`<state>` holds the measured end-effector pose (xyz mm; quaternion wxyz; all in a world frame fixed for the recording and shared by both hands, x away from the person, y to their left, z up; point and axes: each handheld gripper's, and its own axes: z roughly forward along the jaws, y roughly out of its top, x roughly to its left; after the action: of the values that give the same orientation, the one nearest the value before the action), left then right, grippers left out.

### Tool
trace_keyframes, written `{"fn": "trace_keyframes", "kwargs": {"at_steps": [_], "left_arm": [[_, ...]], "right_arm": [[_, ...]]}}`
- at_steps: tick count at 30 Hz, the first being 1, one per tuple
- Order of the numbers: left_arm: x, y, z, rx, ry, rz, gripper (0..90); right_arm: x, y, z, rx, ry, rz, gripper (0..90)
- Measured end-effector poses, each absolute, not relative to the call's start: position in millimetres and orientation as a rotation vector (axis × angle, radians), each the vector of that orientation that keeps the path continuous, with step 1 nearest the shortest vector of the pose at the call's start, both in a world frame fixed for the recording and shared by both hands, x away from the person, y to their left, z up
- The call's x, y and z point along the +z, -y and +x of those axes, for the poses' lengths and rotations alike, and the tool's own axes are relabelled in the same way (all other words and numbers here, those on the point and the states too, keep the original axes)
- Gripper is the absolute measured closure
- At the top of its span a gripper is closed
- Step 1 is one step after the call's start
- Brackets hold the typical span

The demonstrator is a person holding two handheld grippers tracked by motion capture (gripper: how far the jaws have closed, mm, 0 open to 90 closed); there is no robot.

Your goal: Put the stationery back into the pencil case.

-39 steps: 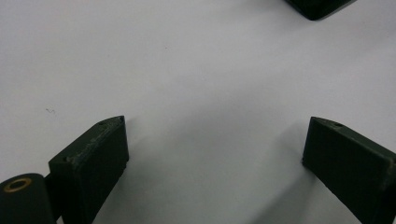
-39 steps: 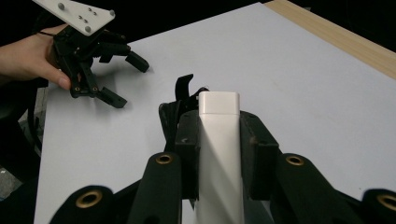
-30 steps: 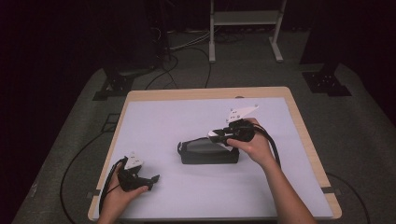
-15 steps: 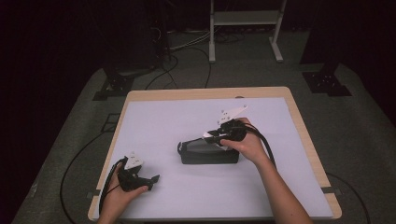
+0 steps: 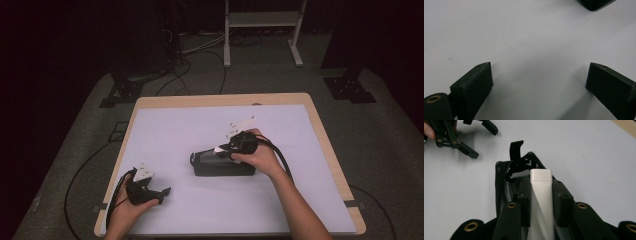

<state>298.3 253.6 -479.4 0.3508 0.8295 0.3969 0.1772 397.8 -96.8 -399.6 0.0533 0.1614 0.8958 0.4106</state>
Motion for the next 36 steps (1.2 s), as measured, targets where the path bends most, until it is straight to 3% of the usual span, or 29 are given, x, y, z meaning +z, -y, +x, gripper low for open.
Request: {"fn": "trace_keyframes", "kwargs": {"at_steps": [17,29,36], "left_arm": [[-479.4,-253.6,298.4,0.458,-1.028,2.148,6.2],[-479.4,-253.6,298.6,0.461,-1.026,2.15,6.2],[-479.5,-253.5,298.3,0.459,-1.029,2.146,6.2]], "right_arm": [[-396.2,104.9,393.7,1.275,-2.706,0.529,66.8],[-389.2,136.7,390.9,1.327,-2.619,0.66,45.6],[-388.8,158.6,385.5,1.343,-2.559,0.725,38.2]]}}
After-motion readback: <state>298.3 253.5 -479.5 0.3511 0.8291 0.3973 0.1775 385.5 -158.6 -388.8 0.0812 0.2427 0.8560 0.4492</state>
